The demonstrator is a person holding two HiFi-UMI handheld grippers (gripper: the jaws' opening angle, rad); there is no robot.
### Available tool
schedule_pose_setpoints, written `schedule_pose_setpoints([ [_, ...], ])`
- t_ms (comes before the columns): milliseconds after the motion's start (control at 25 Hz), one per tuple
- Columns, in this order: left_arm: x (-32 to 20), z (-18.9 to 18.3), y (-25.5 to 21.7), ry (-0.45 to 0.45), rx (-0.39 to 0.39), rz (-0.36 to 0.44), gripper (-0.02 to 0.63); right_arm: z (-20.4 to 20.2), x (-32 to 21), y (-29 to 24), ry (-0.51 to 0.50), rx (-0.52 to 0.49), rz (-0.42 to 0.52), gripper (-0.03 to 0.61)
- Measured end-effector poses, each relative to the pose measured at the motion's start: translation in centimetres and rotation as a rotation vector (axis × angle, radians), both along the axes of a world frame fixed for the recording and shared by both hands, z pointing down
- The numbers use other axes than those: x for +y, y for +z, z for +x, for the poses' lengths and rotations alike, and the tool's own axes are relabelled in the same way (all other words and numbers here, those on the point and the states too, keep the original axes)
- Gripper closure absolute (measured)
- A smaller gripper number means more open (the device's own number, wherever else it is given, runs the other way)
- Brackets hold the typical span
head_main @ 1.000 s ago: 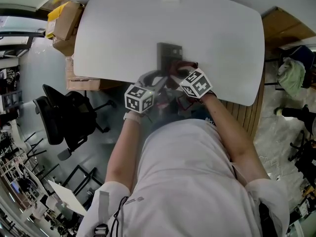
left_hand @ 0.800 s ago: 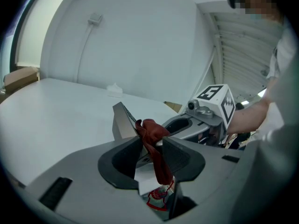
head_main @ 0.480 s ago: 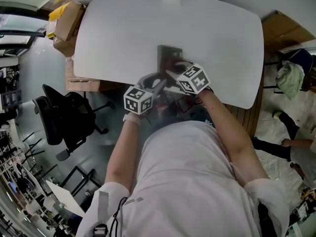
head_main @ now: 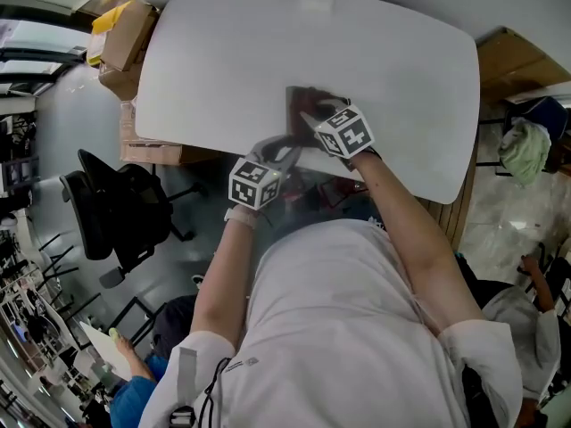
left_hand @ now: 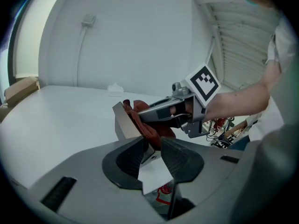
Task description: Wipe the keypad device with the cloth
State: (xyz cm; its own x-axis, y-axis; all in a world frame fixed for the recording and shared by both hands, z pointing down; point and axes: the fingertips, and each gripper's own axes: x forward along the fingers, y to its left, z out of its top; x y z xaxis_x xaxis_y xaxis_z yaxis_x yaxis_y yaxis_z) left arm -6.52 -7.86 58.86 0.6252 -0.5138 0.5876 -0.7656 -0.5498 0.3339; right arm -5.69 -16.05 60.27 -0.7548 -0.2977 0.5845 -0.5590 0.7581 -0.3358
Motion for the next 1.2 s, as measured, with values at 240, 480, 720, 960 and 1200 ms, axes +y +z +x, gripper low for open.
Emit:
schedule_pose_setpoints([
  [240,-0.3,-0.5,0.3,-0.015,-0.011,-0.001,0.529,1.2,-0.3,1.7,0.041,0.041,-0.053,0.512],
  [480,-0.2,-0.6,0.2,-0.017,-0.002,-0.005,0.529,4.1,-0.7,4.3,0.133,0.070,-0.118,0.512],
  [720,-0.2,-0.7,0.3,-0.015,-0.006,-0.015,0.529,7.3,-0.9,7.7,0.171,0.190,-0.136,0.514],
  [960,-0.2,-0.5,0.4,-0.011,-0.018,-0.024,0.529,7.3,-1.3,6.9,0.137,0.212,-0.111,0.522],
  [1200,0.0,-0.6,0.7,-0.001,-0.031,-0.018,0.529,2.9,-2.0,1.6,0.138,0.000,-0.081,0.520],
])
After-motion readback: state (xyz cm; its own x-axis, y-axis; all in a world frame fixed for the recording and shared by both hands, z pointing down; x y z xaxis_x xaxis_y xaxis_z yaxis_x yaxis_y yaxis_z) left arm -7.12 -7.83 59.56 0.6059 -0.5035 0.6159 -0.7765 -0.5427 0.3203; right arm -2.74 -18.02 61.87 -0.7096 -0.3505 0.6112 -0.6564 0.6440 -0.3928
